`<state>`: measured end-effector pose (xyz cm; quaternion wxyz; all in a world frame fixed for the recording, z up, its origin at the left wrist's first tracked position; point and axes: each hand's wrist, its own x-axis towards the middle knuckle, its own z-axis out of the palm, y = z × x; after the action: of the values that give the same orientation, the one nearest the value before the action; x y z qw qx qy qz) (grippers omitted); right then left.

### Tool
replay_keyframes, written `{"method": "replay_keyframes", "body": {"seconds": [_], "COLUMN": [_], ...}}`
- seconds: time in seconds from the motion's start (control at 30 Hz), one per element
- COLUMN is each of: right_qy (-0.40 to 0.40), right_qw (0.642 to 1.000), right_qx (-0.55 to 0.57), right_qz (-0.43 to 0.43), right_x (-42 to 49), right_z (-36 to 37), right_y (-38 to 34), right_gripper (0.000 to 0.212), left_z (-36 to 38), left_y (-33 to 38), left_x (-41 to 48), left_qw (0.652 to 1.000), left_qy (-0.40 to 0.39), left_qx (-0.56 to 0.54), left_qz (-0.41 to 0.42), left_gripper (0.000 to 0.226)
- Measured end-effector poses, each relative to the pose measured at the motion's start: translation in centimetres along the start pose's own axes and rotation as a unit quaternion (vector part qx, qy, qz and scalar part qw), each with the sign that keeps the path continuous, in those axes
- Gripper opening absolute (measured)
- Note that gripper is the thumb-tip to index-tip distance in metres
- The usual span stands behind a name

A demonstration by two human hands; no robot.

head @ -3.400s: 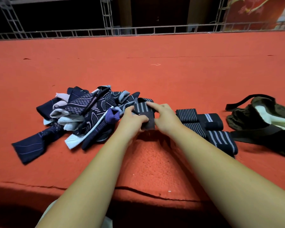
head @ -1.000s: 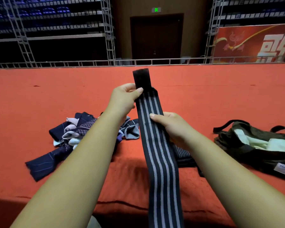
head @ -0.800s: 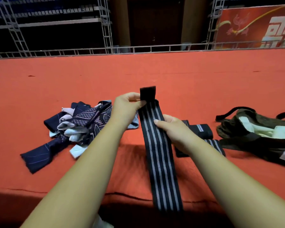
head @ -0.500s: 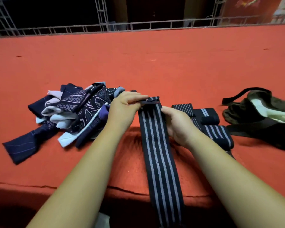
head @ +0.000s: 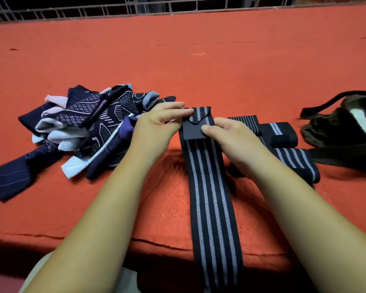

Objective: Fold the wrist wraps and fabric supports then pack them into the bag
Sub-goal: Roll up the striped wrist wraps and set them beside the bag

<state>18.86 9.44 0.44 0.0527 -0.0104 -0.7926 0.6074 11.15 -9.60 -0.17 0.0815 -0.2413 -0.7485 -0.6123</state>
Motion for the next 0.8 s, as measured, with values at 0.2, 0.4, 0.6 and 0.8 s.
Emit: {"method": "replay_keyframes", "body": {"seconds": [0.2,0.4,0.6,0.8], "right_qy": [-0.021,-0.026,-0.007,0.07], "right_qw": [1.0,0.999,0.994,0.995], "right_qx": [0.002,0.035,0.102,-0.03], "right_qz": [0.015,-0.006,-0.032,-0.065], "right_x": [-0.3,-1.2,-2.2,-2.3], "right_z": [-1.1,-1.5,-1.5,-1.7], "right_y": [-0.3,-0.7,-1.0,0.1], "right_gripper": [0.023,0.015,0.024,0.018], "left_z": [0.5,0.7,1.7,2.3], "left_y": [0.9,1.5,2.0,1.9], "left_x": [-0.7,-1.4,-2.6,-2.9], "left_qw": [0.999,0.999,0.979,0.981], "left_qy": [-0.022,-0.009,-0.012,-0.034], "left_qx": [-0.003,-0.036,-0.139,-0.14], "left_qz": [0.023,0.001,-0.146,-0.134], "left_gripper": [0.043,0.044,0.046,0.036]}}
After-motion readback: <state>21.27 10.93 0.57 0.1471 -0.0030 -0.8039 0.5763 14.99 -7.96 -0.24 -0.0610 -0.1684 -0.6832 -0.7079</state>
